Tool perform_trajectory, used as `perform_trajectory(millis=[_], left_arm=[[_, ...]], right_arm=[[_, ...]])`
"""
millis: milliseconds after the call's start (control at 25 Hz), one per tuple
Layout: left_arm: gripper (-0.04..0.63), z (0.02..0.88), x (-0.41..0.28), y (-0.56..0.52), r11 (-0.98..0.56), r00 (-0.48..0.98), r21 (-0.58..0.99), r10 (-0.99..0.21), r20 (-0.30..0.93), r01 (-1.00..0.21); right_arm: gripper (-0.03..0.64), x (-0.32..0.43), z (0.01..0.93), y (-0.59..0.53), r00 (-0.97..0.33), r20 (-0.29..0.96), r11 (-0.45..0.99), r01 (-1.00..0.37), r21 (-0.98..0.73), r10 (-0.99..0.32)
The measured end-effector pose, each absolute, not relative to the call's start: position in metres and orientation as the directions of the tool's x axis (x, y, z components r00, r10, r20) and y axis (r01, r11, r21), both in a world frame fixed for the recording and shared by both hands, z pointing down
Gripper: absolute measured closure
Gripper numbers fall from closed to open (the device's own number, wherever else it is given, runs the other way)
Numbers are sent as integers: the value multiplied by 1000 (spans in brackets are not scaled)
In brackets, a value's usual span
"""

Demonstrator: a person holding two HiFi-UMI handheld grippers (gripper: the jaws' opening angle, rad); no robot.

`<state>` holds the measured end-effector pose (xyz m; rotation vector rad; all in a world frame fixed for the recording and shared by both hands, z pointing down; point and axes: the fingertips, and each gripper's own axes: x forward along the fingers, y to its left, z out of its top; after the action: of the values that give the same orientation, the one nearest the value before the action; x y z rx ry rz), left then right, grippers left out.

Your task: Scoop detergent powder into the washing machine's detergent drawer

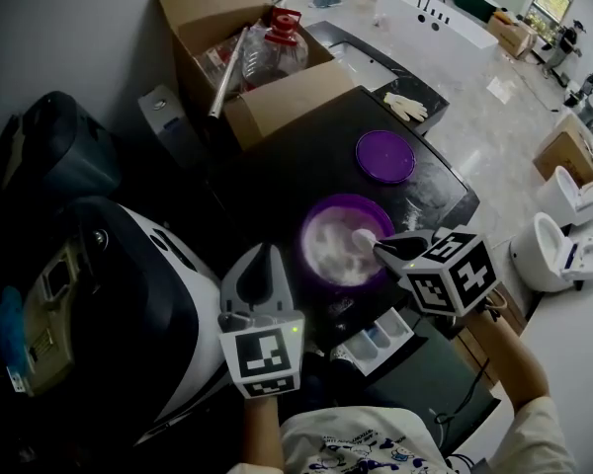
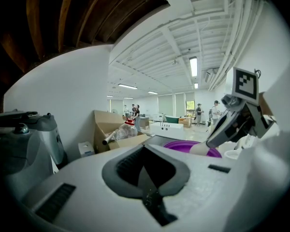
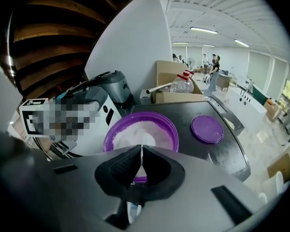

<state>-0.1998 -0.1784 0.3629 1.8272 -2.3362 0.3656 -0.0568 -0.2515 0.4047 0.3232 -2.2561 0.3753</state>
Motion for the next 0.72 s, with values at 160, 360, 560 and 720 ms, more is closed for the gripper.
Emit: perform_trajectory(millis=[160, 360, 560, 720], left_arm=[[594, 362, -202, -177, 227, -246, -99, -932, 267, -969], [594, 362, -204, -176, 226, -247, -106, -932, 266, -968], [594, 362, -205, -177, 226, -244, -97, -933, 266, -969], [594, 363, -206, -176, 226, -243, -94, -933, 266, -970]], right_arm=[[594, -51, 411, -255, -596, 794, 931, -344, -120, -118], [594, -49, 418, -255, -555, 824, 942, -325, -85, -117], [594, -53, 424, -251, -504, 856, 960, -277, -35, -114], [594, -52, 428, -248, -482, 871, 963, -266, -41, -97]])
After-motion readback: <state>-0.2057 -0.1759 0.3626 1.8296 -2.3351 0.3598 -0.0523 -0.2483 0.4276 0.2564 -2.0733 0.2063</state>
